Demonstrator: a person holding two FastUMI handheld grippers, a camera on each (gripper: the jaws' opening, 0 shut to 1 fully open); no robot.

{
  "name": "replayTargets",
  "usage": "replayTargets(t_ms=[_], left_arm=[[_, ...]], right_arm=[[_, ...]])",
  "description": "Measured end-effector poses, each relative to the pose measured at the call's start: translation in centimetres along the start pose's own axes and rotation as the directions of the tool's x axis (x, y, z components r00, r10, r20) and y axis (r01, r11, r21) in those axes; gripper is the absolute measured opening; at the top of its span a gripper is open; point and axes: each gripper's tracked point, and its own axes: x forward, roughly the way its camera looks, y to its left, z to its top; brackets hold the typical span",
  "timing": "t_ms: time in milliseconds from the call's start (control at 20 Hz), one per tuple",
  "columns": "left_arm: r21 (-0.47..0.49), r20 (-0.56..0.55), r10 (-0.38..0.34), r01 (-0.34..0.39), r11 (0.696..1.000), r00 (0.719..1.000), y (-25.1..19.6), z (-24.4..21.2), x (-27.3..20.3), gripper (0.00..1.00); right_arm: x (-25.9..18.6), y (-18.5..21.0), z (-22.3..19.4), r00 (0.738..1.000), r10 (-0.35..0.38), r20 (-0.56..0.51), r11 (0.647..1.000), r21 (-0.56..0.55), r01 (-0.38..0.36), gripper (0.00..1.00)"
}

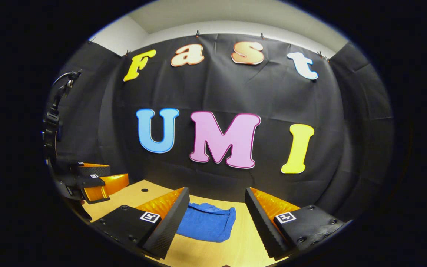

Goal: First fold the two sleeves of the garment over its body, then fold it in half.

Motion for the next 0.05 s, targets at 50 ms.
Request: replayTargets(t_ms=[50], left_arm=[[0.009,0.055,0.001,-0.002,1.0,0.998,0.06,0.47,-1.43,0.76]], right_arm=[[-1.45,0.43,0.31,1.0,-0.001,0.005,1.0,-0.004,0.001,0.96]])
